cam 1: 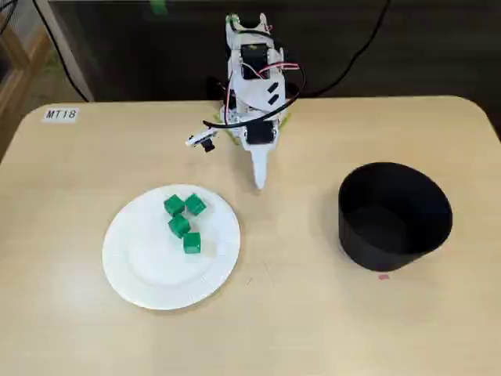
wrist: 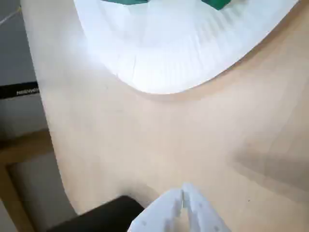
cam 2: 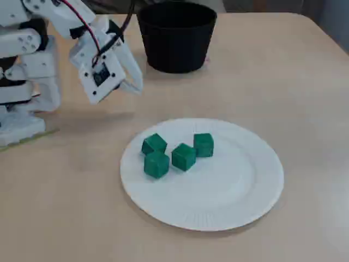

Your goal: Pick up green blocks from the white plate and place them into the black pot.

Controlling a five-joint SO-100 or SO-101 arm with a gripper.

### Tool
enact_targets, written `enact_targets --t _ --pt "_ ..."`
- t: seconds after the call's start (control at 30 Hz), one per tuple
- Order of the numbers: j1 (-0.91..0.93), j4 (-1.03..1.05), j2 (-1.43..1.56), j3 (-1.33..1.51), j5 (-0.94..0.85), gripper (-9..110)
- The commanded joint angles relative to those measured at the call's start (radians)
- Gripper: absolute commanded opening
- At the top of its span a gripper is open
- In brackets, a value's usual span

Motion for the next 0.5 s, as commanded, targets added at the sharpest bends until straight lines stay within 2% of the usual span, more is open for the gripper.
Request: enact_targets --t 0.0,0.13,0.3,0.4,0.47 --pt "0.152 -0.044 0.006 0.003 0.026 7" --pt "0.149 -0.032 0.006 0.0 0.012 15" --pt "0.149 -0.029 0.006 -0.002 0.012 16" --pt "0.166 -0.028 0.006 -0.002 0.041 -2" --pt "0.175 -0.02 0.006 -0.005 0.038 -2"
